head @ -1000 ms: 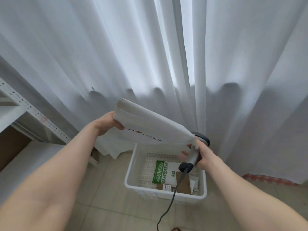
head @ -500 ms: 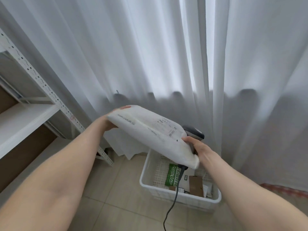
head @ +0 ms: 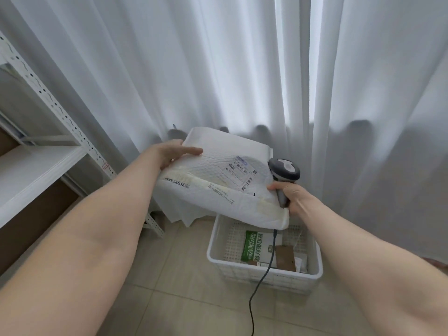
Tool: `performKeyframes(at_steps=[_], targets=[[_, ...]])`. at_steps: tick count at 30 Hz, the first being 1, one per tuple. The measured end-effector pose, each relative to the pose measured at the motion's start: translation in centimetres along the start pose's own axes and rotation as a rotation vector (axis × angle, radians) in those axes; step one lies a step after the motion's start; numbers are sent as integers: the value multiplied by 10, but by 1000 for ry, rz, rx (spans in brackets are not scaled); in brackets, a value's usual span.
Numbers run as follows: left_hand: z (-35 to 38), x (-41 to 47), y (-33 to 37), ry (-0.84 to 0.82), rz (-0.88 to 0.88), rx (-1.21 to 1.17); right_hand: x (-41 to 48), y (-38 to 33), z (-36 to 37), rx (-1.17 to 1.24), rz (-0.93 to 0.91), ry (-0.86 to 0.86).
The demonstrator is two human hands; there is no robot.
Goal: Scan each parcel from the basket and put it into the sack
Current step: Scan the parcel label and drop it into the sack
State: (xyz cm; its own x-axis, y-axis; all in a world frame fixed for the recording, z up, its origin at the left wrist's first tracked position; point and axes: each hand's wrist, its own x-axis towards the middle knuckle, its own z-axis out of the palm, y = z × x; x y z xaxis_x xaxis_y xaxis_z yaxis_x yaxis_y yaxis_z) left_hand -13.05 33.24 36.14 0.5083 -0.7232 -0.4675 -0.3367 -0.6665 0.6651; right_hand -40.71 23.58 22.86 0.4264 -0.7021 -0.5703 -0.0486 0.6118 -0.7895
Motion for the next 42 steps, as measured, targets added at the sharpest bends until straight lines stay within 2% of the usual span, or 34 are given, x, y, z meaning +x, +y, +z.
performKeyframes(at_steps=[4,9,13,18,30,38,42], targets=[[7,2,-15,118,-132,73,-4,4,3,-40,-13,18],[18,-1,-34,-32,-301,-85,-10,3,1,-183,-73,81],[25,-1,-41,-57,-313,-171,-13,2,5,-258,-114,67],[25,-3,-48,-87,-312,-195,-7,5,12,-231,-155,92],[44,11,-71,157,-172,-495,-1,13,2,-236,-194,262],[72,14,-57,195,-50,-669,-17,11,25,-166,-153,62],[77,59,-74,213,-11,-736,-21,10,25,-154,-122,-2]])
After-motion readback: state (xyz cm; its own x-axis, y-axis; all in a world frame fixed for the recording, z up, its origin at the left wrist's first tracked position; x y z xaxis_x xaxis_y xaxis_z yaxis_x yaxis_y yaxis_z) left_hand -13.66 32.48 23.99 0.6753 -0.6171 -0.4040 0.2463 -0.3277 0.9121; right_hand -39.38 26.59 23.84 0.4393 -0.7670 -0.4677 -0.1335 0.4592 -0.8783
